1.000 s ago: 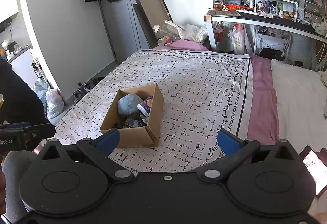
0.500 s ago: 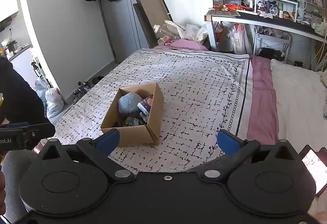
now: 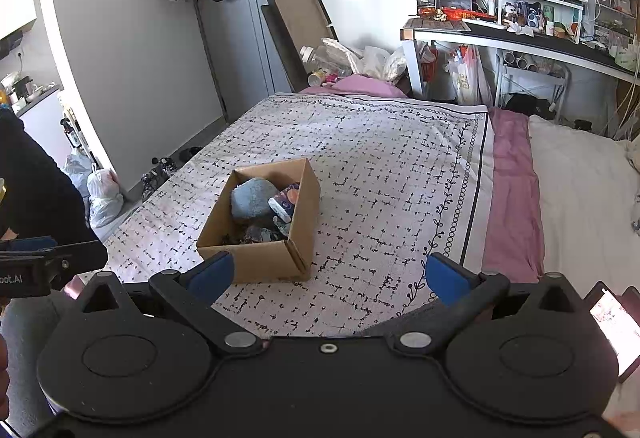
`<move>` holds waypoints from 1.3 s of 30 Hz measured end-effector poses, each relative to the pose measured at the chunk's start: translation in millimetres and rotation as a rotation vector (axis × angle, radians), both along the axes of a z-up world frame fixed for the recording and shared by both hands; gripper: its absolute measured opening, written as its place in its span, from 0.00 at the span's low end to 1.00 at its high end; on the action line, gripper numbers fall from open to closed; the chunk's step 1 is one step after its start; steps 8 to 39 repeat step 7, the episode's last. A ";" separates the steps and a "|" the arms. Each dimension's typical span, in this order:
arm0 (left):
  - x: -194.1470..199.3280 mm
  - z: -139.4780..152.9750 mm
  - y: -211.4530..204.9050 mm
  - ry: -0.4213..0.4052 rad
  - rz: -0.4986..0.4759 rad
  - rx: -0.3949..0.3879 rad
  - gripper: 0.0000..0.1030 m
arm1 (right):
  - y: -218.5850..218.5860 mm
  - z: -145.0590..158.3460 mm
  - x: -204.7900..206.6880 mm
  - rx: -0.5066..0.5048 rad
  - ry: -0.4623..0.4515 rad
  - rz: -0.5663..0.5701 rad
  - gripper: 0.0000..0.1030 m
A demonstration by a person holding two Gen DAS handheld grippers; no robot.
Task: Organize soft objects
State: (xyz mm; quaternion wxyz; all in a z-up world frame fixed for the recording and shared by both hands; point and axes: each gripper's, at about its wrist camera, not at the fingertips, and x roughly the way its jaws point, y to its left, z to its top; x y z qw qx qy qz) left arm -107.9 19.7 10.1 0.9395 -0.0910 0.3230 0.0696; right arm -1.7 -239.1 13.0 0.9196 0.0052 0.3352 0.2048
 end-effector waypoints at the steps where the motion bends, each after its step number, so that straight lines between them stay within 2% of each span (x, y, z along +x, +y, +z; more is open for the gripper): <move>1: -0.5 -0.2 -0.8 -0.001 -0.002 0.008 0.99 | -0.2 -0.7 -0.8 0.001 0.000 0.001 1.00; 39: -2.2 -1.4 -4.3 -0.008 -0.019 0.020 0.99 | -1.2 -5.7 -1.3 -0.001 0.003 0.001 1.00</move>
